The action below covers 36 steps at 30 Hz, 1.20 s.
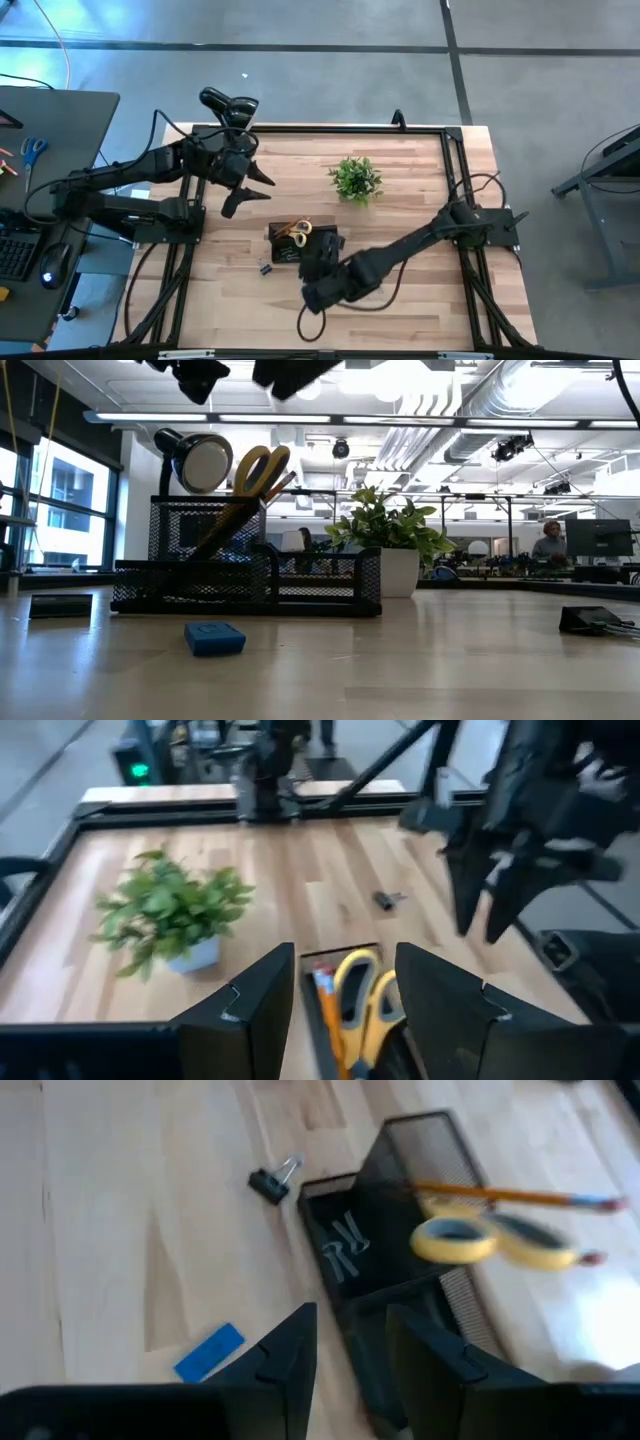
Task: Pick and place office supplies into organizer
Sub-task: Put the black binder clip into the black desk organizer
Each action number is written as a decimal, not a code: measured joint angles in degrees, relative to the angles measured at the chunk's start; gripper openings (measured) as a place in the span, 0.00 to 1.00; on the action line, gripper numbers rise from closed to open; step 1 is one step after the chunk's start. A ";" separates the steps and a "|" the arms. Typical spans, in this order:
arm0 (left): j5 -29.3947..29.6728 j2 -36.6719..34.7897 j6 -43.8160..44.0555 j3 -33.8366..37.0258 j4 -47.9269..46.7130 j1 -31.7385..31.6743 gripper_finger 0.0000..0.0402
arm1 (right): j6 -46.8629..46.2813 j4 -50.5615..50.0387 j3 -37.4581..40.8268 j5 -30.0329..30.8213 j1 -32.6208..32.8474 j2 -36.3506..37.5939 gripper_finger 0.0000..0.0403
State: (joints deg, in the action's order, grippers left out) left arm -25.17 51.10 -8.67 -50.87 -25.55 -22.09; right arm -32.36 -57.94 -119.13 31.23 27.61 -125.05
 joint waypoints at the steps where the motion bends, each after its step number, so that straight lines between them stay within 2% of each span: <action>1: -0.69 0.42 -0.07 -0.01 0.55 0.03 0.41 | -0.68 0.08 0.00 0.19 0.42 -0.68 0.29; 8: -0.85 1.74 0.14 -0.02 3.03 -0.01 0.41 | -6.26 -0.95 0.02 -0.68 2.79 -2.54 0.29; 12: -1.24 1.60 0.14 -0.02 3.00 0.01 0.41 | -5.39 0.29 0.02 -4.54 4.38 -2.05 0.29; 17: -1.44 1.56 0.12 -0.02 3.06 0.01 0.41 | 4.82 11.11 0.02 -11.27 5.26 -2.15 0.29; 23: -4.07 1.56 0.10 -0.02 3.73 0.01 0.41 | 20.29 25.40 0.02 -19.01 2.02 -2.36 0.29; 27: -5.27 1.56 0.02 -0.04 3.65 0.05 0.41 | 25.72 24.51 0.00 -22.88 -0.68 -2.36 0.29; 31: -5.39 1.56 -1.31 -0.04 1.94 0.03 0.41 | 24.92 14.76 0.03 -22.46 -2.40 -1.94 0.29; 36: -5.38 1.56 -2.02 -0.04 1.53 0.00 0.41 | 23.56 9.49 0.04 -14.07 -2.27 1.49 0.29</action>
State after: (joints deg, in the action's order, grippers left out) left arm -30.56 52.66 -10.70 -50.92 -24.02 -22.10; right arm -8.80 -48.45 -119.09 17.16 25.34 -123.56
